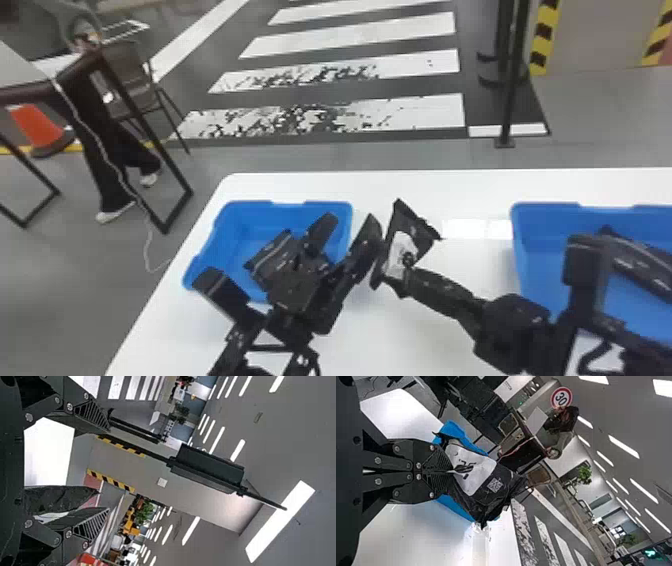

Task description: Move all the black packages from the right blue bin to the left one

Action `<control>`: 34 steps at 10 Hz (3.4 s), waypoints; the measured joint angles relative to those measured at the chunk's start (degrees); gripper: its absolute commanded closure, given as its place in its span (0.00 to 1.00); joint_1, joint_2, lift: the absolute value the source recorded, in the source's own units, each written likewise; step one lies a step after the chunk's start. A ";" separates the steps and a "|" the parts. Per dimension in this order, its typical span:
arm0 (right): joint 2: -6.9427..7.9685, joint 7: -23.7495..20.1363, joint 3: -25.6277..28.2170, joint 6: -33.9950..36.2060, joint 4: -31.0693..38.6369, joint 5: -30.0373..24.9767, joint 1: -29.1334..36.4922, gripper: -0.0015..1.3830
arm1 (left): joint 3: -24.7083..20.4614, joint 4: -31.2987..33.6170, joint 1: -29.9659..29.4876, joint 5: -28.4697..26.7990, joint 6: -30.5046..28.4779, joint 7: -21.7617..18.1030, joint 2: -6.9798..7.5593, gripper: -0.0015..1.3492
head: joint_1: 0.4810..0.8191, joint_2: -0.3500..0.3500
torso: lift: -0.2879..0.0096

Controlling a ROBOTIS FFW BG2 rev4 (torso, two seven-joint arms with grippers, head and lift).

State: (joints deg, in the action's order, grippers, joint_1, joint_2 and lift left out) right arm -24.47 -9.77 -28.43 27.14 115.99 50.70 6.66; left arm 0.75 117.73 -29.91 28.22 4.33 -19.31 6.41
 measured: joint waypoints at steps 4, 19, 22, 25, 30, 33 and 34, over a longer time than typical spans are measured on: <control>-5.05 -7.23 -3.78 3.40 -0.30 -4.32 -5.77 0.86 | -4.08 2.17 0.01 -1.20 -6.64 -2.44 0.47 0.28 | 0.63 0.96 | 0.52; -8.22 -7.36 -8.80 2.81 0.24 -5.22 -10.33 0.86 | -8.92 8.89 -1.56 10.82 -25.88 -9.86 2.27 0.28 | 0.63 0.96 | 0.52; -8.18 -7.36 -8.81 2.81 0.18 -5.15 -10.33 0.86 | -8.29 8.89 -1.41 11.62 -26.95 -10.31 2.46 0.28 | 0.63 0.94 | 0.52; -8.05 -7.36 -8.81 2.81 -0.03 -5.02 -10.35 0.86 | -9.33 8.77 -1.44 6.68 -27.85 -9.97 2.38 0.32 | 0.63 0.96 | 0.52; -8.02 -7.36 -8.93 2.81 -0.41 -4.95 -10.36 0.86 | -9.32 9.21 -0.67 6.36 -33.92 -8.84 2.36 0.90 | 0.63 0.95 | 0.52; -7.49 -7.36 -8.93 1.67 -1.62 -4.80 -10.68 0.84 | -9.33 10.41 -0.64 9.17 -35.16 -8.80 2.38 0.90 | 0.63 0.93 | 0.52; -7.12 -7.52 -8.93 0.37 -2.67 -4.43 -10.86 0.75 | -8.94 10.43 -0.63 11.32 -34.94 -8.81 2.38 0.90 | 0.63 0.92 | 0.52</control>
State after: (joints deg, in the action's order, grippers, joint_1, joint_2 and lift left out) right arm -31.59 -17.29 -37.36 27.50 113.32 46.26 -4.20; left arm -8.19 128.17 -30.54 39.53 -30.61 -28.12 8.79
